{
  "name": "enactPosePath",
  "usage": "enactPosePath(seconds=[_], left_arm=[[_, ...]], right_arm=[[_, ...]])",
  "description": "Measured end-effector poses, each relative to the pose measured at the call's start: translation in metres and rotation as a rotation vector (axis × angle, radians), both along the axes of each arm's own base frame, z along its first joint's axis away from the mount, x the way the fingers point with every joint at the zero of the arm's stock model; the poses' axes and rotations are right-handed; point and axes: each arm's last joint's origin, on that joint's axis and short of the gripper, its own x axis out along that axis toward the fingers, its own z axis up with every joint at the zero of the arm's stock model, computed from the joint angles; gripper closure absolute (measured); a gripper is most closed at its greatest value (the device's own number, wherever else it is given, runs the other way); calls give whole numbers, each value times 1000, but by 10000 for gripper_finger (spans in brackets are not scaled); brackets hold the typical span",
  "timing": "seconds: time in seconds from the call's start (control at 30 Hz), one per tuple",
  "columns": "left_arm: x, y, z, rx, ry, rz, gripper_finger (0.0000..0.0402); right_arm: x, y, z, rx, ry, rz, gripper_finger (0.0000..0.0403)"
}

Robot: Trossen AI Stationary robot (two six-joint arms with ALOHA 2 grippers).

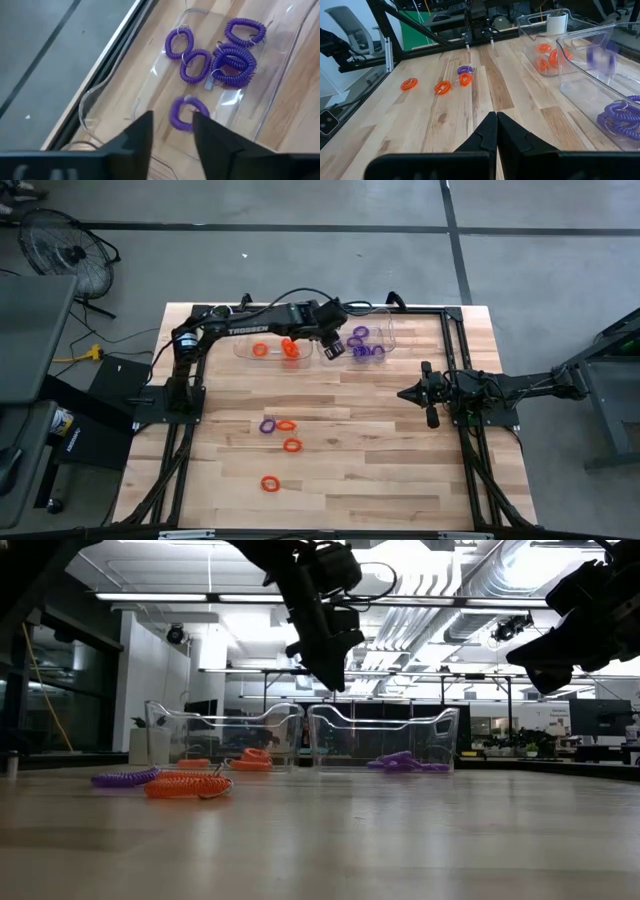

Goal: Sort spring keychains
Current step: Put the violet spring keychain into the right bin

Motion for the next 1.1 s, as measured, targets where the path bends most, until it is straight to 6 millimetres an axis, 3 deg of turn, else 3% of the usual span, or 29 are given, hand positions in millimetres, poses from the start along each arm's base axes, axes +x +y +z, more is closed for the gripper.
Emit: enactPosePath(seconds=[0.27,0.43,0.57,0.73,1.1], left_arm=[[0,-4,-1,-28,12,-46,163],[-1,-15,-1,-64,56,-83,150],[-2,-28,11,-74,100,-107,151],[-4,-49,27,-82,147,-125,188],[-18,-100,30,-253,273,-63,349]], right_arm=[[0,0,0,0,0,1,402],[0,0,0,0,0,0,402],[0,0,0,0,0,0,402],[0,0,0,0,0,0,402],[0,0,0,0,0,0,402]])
